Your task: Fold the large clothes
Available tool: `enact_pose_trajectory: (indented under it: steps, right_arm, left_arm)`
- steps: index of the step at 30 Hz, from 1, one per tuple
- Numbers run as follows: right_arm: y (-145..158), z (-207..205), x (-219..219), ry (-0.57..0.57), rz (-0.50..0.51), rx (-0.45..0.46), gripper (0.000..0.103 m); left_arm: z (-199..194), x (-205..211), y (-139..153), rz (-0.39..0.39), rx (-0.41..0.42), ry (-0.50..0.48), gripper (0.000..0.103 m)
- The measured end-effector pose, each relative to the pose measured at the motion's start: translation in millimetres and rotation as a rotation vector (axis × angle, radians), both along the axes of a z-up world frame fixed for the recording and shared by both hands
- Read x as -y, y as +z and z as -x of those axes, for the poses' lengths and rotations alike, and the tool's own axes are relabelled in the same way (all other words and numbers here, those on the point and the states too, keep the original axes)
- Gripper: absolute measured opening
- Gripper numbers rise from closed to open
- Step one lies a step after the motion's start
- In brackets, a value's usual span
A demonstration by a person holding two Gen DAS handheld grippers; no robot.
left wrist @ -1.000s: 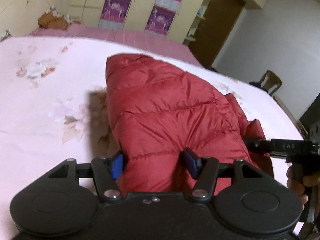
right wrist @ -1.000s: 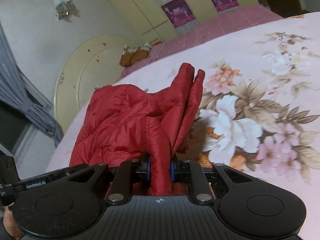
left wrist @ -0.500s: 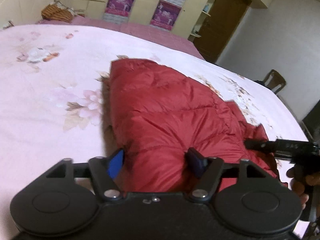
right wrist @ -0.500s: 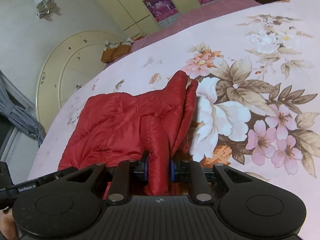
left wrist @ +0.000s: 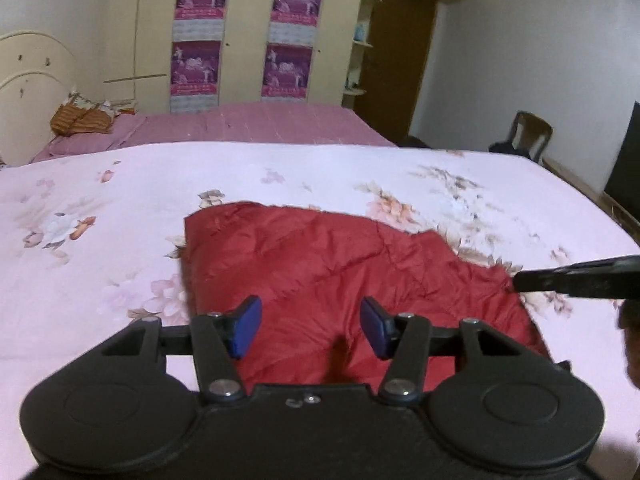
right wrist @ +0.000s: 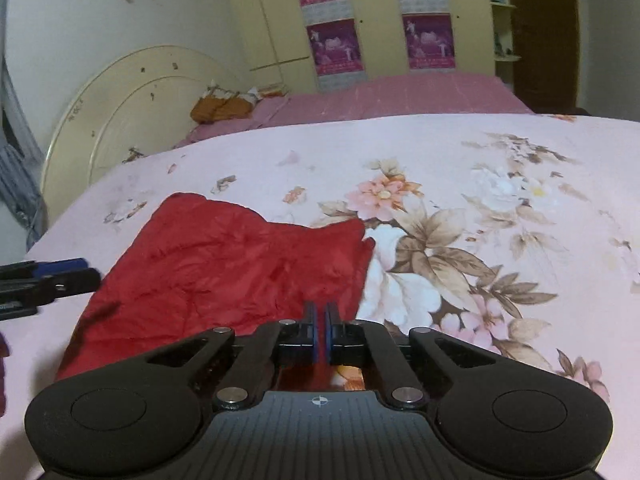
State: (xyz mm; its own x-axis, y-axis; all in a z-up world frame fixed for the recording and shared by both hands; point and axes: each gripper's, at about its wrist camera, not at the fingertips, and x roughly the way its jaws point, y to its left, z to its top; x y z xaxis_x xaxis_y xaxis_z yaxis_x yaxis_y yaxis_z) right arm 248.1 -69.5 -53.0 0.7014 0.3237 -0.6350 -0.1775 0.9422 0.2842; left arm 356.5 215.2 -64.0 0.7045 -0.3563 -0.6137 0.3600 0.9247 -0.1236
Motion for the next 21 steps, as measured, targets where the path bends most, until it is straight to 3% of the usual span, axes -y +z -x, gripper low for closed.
enact_pose_trajectory:
  steps: [6, 12, 15, 17, 21]
  right_arm:
    - [-10.7, 0.5, 2.9, 0.007, -0.034, 0.011, 0.003]
    - [-54.0, -22.9, -9.6, 0.011, 0.022, -0.102, 0.003]
    - [-45.0, -20.4, -2.3, -0.014, 0.016, -0.102, 0.003]
    - [-21.7, -12.4, 4.6, -0.044, -0.016, -0.031, 0.003]
    - [6.9, -35.8, -22.1, 0.033, -0.046, 0.039, 0.003]
  left_arm:
    - [-4.2, -5.7, -30.9, 0.003, -0.044, 0.008, 0.054]
    - [-5.7, -12.8, -40.1, 0.024, -0.058, 0.039, 0.055]
    - [-6.7, -15.7, -31.2, 0.020, -0.063, 0.044, 0.053]
    - [-7.1, -13.4, -19.3, 0.017, -0.016, 0.037, 0.054]
    - [-38.1, 8.0, -9.6, 0.013, -0.002, -0.016, 0.056]
